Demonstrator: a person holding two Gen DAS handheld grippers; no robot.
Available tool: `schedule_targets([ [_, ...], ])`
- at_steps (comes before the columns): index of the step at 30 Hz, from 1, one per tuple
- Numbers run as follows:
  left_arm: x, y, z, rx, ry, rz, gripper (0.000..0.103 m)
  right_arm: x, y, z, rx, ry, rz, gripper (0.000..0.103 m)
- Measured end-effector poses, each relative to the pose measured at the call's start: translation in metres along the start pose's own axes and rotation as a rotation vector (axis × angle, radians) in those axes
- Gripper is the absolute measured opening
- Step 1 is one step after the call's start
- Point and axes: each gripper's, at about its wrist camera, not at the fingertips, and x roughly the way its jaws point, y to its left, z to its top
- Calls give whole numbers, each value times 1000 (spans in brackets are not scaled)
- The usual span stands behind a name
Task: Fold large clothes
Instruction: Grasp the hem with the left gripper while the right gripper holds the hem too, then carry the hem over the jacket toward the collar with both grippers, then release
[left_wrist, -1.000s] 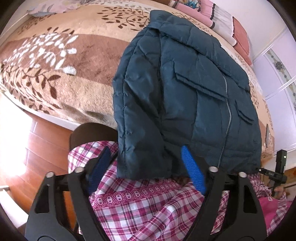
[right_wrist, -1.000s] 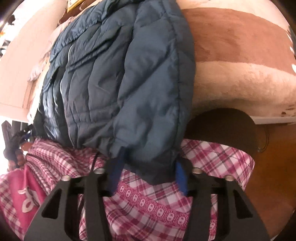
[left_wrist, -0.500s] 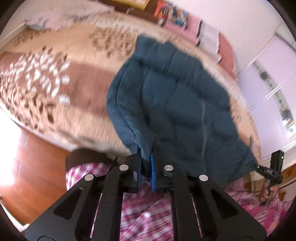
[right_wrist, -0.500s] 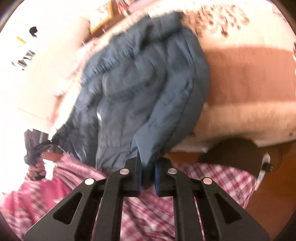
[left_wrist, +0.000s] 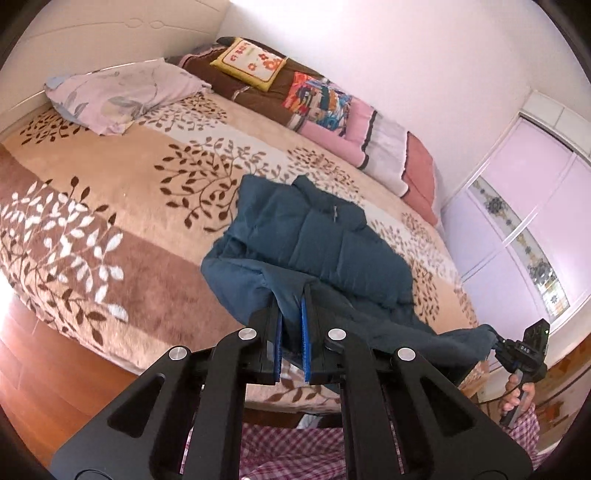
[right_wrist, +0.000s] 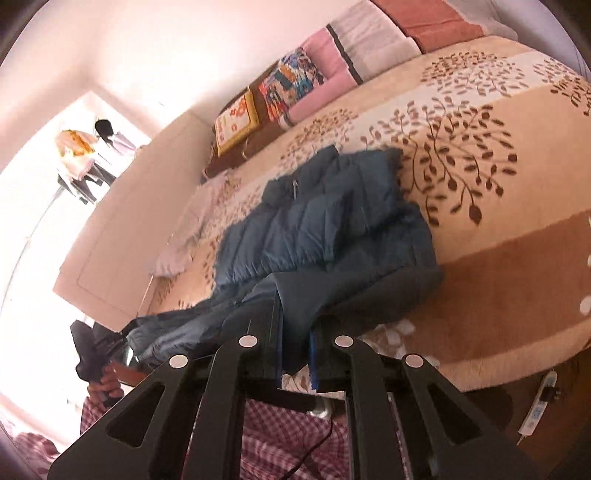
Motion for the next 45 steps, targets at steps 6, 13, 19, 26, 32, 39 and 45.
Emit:
schedule_targets([
  [6, 17, -12, 39, 14, -7, -15, 8, 17, 4, 40, 39, -6, -12, 11],
  [13, 76, -23, 123, -11, -23, -38, 8, 63, 8, 123, 79, -30, -71, 11],
  [19, 158, -19, 186, -67, 0, 3, 8, 123, 4, 192, 85, -41, -134, 11],
  [26, 254, -2, 216, -104, 56, 107, 8, 217, -32, 246, 96, -26, -230, 11],
  [32, 305, 11, 214, -109, 96, 201, 26, 277, -62, 258, 130, 40, -282, 15],
  [39, 276, 10, 205, -22, 2, 255, 69, 274, -69, 253, 140, 15, -288, 66],
  [45, 294, 29, 173, -43, 115, 318, 70, 249, -72, 237, 70, -52, -393, 69],
])
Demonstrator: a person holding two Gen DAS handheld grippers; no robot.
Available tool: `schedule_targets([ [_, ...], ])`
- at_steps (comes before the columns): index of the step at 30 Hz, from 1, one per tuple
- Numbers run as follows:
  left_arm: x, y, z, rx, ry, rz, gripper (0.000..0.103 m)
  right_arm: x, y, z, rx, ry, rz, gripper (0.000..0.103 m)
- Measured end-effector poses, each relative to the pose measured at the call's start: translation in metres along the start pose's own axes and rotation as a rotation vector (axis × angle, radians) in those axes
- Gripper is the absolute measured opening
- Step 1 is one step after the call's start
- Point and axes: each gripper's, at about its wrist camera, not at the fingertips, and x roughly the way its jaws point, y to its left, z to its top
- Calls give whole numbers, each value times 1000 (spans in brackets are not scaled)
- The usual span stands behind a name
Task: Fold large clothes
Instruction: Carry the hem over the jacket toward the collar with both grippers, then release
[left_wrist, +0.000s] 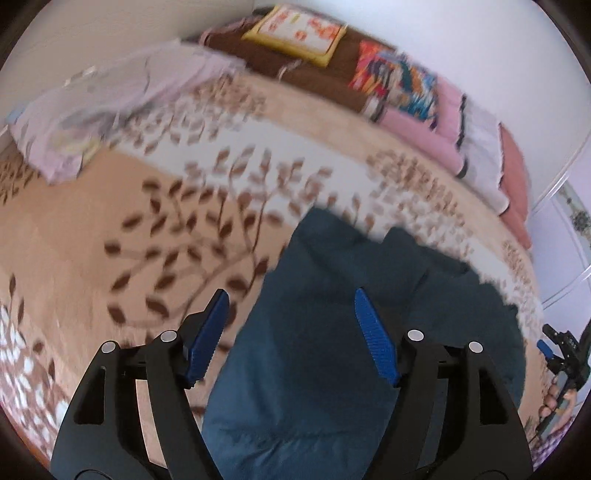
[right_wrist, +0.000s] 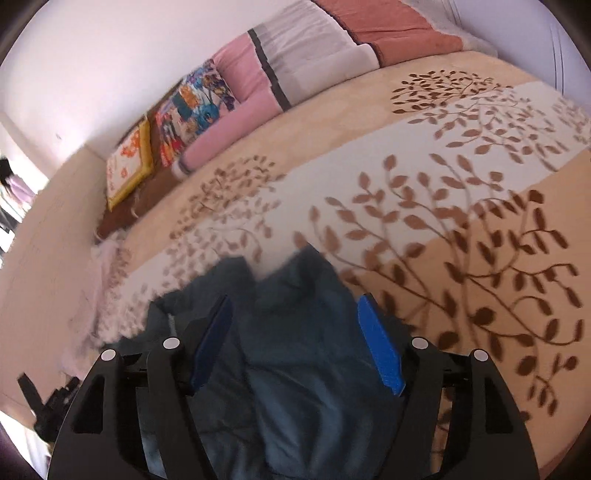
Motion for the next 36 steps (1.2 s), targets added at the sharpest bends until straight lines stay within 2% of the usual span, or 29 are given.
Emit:
schedule_targets([
  [4, 21, 7, -30, -2, 72, 24, 70, 12, -13, -27, -41, 55, -68, 69],
  [6, 25, 7, -38, -3, 74, 27, 70, 22, -22, -42, -38, 93, -70, 63],
  [8, 27, 7, -39, -1, 74, 13, 53, 30, -24, -50, -52, 95, -108, 34],
  [9, 28, 6, -39, 6, 83, 2, 37, 32, -25, -53, -61, 98, -125, 26],
  [10, 28, 4, -39, 13, 86, 4, 26, 34, -26, -54, -59, 101, -123, 13],
  [12, 23, 2, -39, 25, 76, 8, 16, 31, -29, -55, -45, 93, -125, 8],
  [13, 21, 4, -39, 12, 67, 1, 15, 26, -33, -56, -31, 78, -131, 7],
  [16, 25, 10, -43, -21, 70, -15, 15, 23, -44, -58, 14, 75, -120, 7],
  [19, 30, 4, -45, -1, 72, 35, 23, 34, -42, -62, 5, 118, -156, 14],
  [20, 28, 2, -44, 1, 65, 48, 24, 34, -40, -62, -3, 117, -172, 19],
  [22, 22, 3, -42, -15, 53, 56, 47, 30, -35, -59, -12, 102, -179, 28],
  [24, 8, 9, -39, -45, 9, 36, 55, 20, -33, -57, -24, 74, -158, 30],
  [26, -4, 13, -40, -53, -16, 0, 56, 5, -30, -58, -43, 28, -141, 31],
  [29, -18, 16, -52, -31, -10, -10, 56, -20, -20, -69, -90, 5, -52, 31],
  [32, -18, 21, -71, -14, 27, 8, 56, -27, -11, -86, -130, 60, 8, 31],
  [36, -3, 27, -86, -20, 80, 61, 58, -10, -9, -103, -148, 135, -43, 31],
])
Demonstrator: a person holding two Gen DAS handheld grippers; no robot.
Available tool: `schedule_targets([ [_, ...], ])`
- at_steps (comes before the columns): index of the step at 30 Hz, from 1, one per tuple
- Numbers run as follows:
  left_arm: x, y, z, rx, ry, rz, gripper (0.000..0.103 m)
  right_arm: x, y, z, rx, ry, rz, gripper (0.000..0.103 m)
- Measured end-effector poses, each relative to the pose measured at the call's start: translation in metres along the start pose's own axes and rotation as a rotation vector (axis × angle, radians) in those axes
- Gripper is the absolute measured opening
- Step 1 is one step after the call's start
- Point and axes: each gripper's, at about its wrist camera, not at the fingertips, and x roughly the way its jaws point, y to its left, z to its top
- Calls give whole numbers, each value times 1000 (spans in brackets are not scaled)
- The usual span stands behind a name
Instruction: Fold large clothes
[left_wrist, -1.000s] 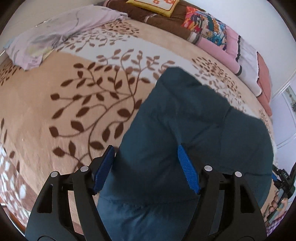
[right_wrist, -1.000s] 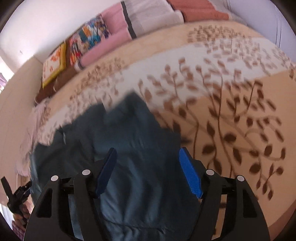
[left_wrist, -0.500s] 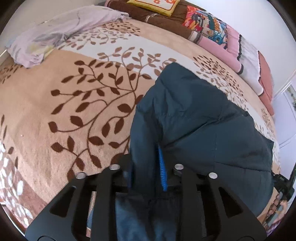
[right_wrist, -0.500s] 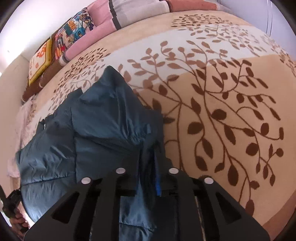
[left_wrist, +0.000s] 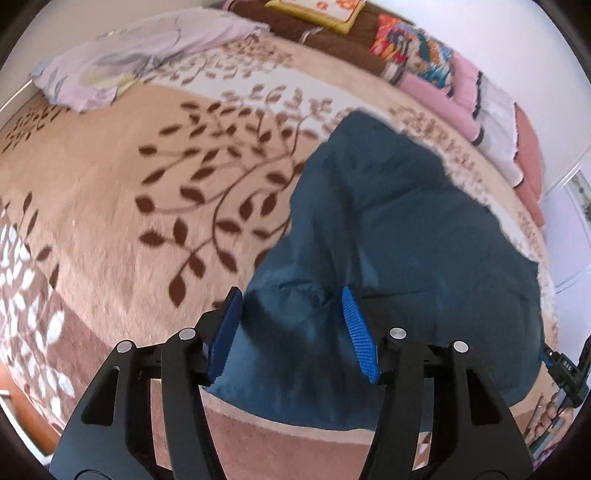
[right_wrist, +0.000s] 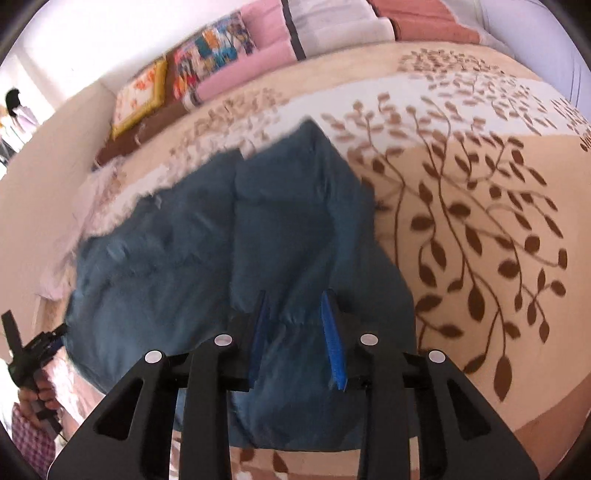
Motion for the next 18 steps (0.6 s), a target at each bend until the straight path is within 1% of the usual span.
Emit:
schedule_targets([
  [2, 3, 1, -2, -1, 7, 16, 59, 9, 1, -1, -2, 23, -26, 31],
  [3, 0, 1, -2, -17, 4, 16, 59, 9, 4, -1, -6, 23, -44, 31],
  [6, -22, 3, -4, -45, -31, -38, 59, -2, 10, -4, -11, 1, -73, 31],
  [10, -48, 6, -15, -41, -59, -69, 59, -29, 17, -13, -44, -57, -98, 31],
  [15, -74, 15, -43, -42, -67, -98, 59, -60, 20, -37, -43, -114, -125, 38],
  [18, -82, 21, -59, -49, -60, -107, 60, -75, 18, -52, -40, -139, -134, 44],
])
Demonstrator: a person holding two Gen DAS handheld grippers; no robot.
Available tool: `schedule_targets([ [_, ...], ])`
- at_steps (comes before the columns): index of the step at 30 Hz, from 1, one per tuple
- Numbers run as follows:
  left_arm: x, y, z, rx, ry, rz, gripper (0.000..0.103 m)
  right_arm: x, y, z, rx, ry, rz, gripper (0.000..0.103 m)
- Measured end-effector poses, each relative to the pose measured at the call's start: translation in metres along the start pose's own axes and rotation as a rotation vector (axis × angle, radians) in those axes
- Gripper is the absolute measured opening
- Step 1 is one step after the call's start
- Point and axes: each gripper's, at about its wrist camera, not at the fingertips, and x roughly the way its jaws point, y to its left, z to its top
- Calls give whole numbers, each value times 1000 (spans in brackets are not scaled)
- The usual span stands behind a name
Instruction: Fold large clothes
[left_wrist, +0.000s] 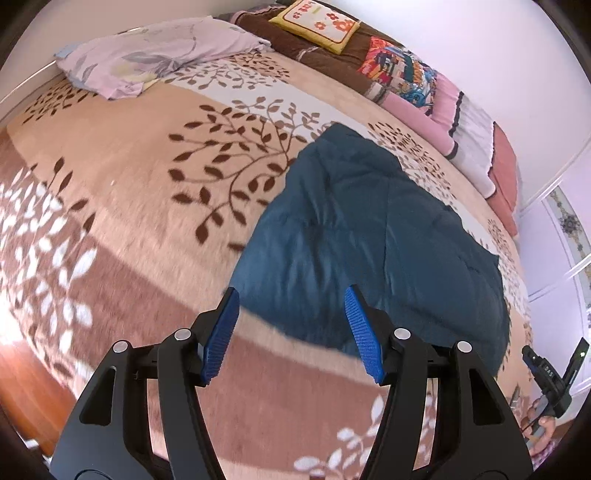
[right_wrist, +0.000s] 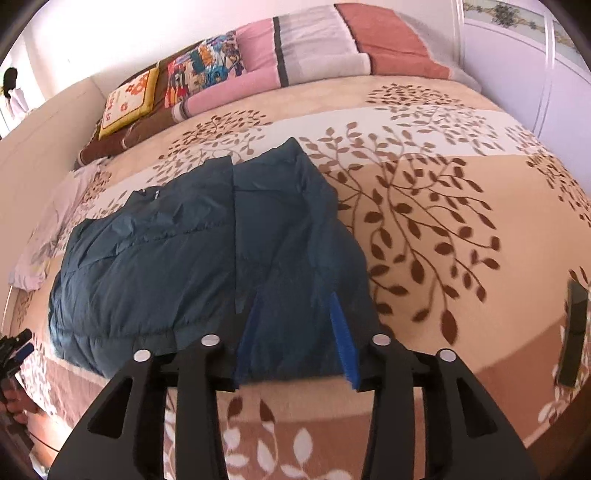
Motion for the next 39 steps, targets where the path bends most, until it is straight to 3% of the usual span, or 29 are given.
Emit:
schedule_targets([
  [12, -14, 14, -32, -30, 31, -8, 66, -21, -16, -43, 55, 18, 15, 52],
  [39, 30, 25, -17, -58, 70, -24, 78, 8, -33, -51, 146, 65, 2, 55],
])
